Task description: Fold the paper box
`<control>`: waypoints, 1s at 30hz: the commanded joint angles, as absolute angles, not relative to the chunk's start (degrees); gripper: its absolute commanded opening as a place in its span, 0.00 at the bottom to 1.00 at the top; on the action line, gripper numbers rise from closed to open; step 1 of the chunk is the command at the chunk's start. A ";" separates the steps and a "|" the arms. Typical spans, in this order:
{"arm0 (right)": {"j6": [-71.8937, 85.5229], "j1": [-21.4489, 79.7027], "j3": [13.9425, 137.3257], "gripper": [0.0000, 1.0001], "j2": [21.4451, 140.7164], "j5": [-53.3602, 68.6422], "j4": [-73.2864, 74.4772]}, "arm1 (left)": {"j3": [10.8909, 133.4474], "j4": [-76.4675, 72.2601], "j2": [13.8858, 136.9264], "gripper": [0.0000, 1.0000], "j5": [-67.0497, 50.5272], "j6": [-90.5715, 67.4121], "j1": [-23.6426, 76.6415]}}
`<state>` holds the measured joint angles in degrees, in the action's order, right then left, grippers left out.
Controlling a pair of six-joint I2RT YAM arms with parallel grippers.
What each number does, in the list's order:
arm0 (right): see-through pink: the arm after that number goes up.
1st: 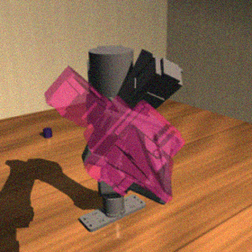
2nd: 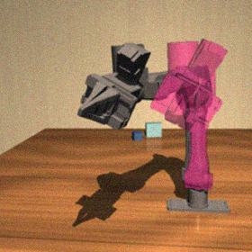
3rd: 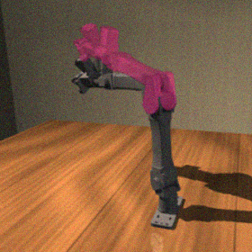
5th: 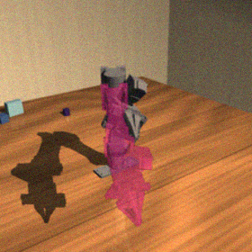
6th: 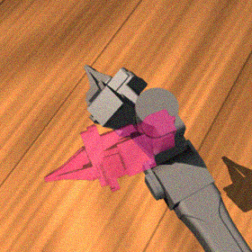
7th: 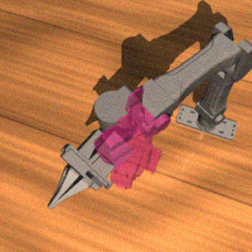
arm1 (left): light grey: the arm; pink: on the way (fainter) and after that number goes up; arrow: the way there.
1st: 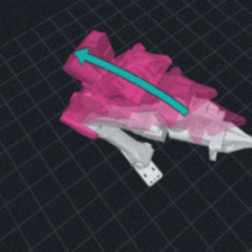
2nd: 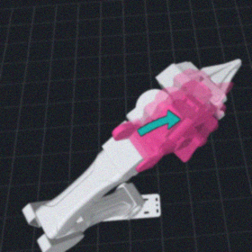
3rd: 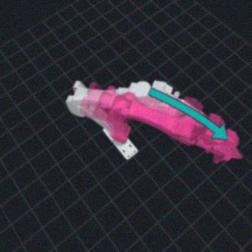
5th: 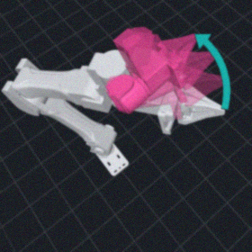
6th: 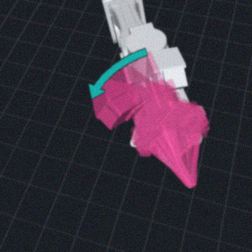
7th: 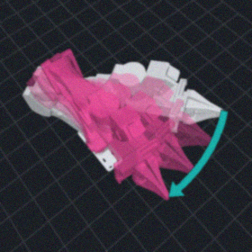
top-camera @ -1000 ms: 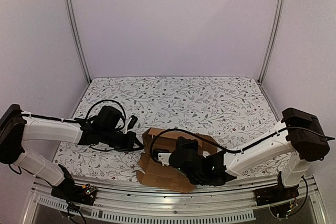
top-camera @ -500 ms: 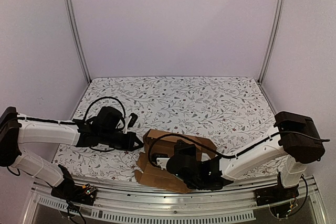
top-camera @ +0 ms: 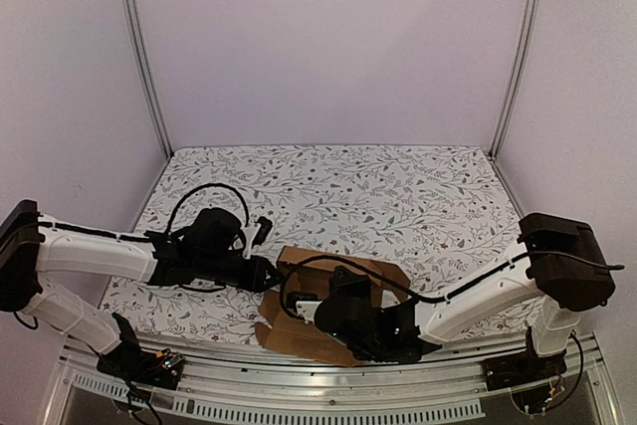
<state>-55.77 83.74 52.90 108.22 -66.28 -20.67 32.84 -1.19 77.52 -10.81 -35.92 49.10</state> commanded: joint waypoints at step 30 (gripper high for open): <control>-48.37 86.57 54.02 0.00 107.43 -67.81 -16.27 | 29.82 -19.73 86.47 0.37 9.29 -29.35 56.49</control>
